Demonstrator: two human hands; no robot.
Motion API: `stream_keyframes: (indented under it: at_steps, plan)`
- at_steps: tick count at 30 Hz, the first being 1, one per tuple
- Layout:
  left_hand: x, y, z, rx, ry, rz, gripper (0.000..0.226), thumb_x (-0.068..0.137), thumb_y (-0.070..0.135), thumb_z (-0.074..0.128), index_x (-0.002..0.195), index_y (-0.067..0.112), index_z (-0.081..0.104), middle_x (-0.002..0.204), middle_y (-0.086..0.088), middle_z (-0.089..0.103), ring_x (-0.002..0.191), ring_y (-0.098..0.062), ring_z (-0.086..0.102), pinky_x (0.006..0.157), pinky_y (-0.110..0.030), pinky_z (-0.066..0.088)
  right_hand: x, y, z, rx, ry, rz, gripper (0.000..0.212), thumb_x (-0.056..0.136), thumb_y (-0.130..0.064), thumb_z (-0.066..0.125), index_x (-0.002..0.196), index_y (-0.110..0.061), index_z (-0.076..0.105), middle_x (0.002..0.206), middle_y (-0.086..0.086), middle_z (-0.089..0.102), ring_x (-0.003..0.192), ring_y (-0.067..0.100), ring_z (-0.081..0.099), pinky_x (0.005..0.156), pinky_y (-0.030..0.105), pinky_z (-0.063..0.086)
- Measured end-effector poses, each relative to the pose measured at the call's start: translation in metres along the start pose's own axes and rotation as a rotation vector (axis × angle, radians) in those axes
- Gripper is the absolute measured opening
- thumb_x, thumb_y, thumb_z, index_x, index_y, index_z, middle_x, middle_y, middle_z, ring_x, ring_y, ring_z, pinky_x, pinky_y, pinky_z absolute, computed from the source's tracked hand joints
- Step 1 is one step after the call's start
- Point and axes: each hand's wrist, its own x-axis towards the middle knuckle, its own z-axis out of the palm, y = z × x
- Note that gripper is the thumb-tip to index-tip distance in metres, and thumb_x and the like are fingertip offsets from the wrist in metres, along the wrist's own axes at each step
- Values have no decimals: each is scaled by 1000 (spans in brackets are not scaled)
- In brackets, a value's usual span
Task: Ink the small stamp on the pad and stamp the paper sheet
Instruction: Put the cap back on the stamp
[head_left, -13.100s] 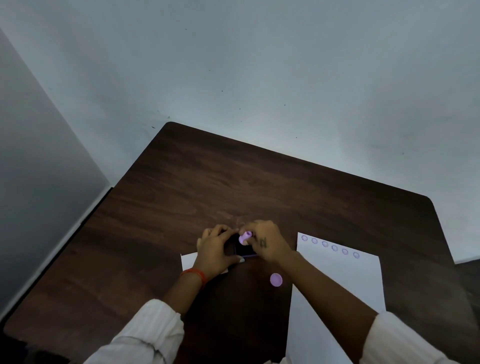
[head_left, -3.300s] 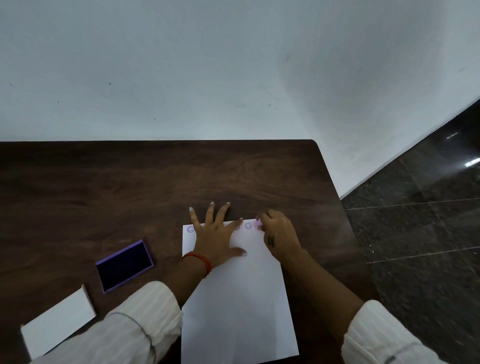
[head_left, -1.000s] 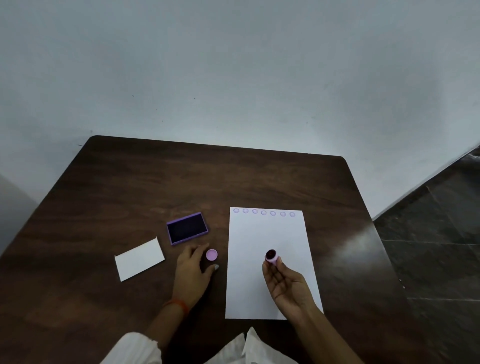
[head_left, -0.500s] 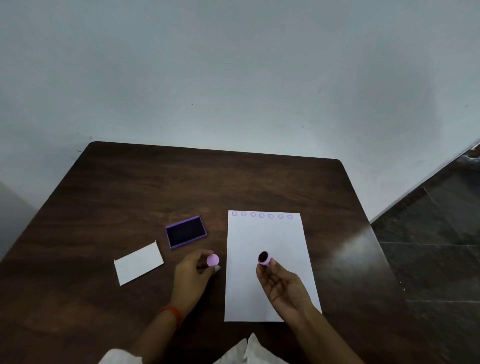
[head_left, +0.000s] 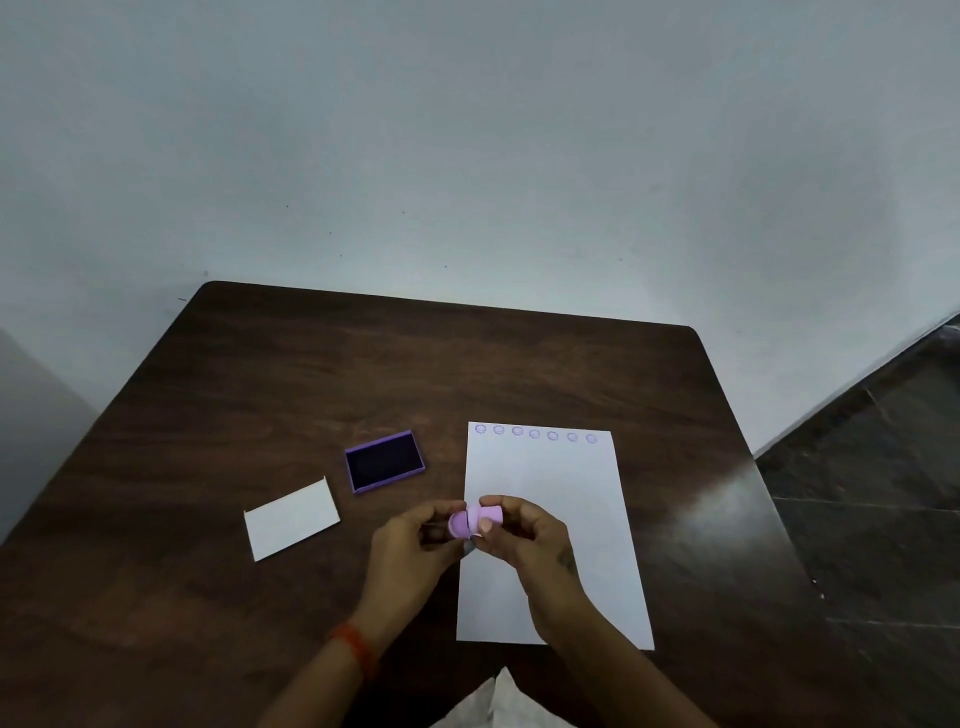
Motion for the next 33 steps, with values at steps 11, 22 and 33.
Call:
stream_keyframes:
  at_steps: [11,22,33]
  plan:
    - [-4,5,-4,-23,-38,2,29,69,8,76,94,22,68,83,15,68,74,4,65,63,1,46,-1,0,-5,-252,-56,-180,13,80,-22,68,91,-28,64,90,-8,66,81,5,63,65,1,48]
    - [-9,9,-12,-48,-41,40,28,69,6,76,86,28,71,75,24,68,77,10,64,63,0,46,6,-11,-9,-408,-151,-203,27,79,-30,69,99,-11,68,101,8,71,90,19,66,85,27,56]
    - [-10,12,-16,-82,-57,-22,22,71,11,76,91,19,73,89,4,75,82,-7,68,78,-20,54,3,-10,-11,-309,-143,-184,24,75,-32,72,97,-24,68,94,-7,70,88,11,66,73,12,54]
